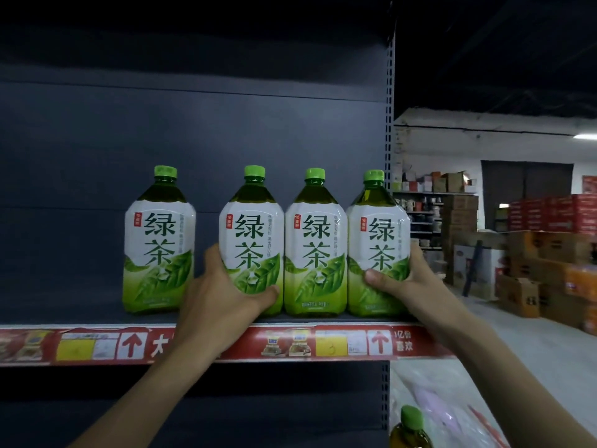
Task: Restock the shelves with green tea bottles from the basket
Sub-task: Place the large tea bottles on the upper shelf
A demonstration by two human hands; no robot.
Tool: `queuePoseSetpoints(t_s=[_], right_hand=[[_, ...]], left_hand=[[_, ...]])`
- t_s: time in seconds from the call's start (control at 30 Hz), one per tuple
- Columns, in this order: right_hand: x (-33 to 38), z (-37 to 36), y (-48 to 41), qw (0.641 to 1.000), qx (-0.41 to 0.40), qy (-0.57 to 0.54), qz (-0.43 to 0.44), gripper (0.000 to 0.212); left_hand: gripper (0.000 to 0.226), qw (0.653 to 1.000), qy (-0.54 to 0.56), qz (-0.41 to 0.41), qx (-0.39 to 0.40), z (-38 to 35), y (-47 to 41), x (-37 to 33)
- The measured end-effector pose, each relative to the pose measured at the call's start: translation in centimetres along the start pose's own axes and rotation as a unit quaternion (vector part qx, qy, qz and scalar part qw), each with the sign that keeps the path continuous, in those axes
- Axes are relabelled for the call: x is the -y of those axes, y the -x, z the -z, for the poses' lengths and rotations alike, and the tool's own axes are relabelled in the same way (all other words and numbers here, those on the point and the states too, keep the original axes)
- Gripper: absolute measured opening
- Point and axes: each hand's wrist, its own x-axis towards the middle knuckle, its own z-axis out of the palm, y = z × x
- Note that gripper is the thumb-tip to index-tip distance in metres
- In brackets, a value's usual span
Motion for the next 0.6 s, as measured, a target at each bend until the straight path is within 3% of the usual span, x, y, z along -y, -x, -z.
queuePoseSetpoints(t_s=[0.13,0.23,0.5,0.6], right_hand=[[1.3,-2.2,1.7,0.970,-0.149,0.179,0.064,0.120],[1.6,-4.8,2.4,0.954,-0.163,0.238,0.078,0.134],[1.0,-4.6,2.0,0.953,-0.158,0.253,0.048,0.131],[1.7,-4.9,2.4,0.947,-0.174,0.268,0.036,0.114]], left_hand=[[0.093,1.000,0.009,-0.016,0.007,0.0,0.5,-0.1],[0.101,1.000,0.003,-0.027,0.014,0.1,0.8,-0.3],[0.101,0.999,-0.022,-0.012,0.046,-0.5,0.6,-0.3],[0.100,0.996,-0.007,0.008,0.087,0.4,0.4,-0.3]])
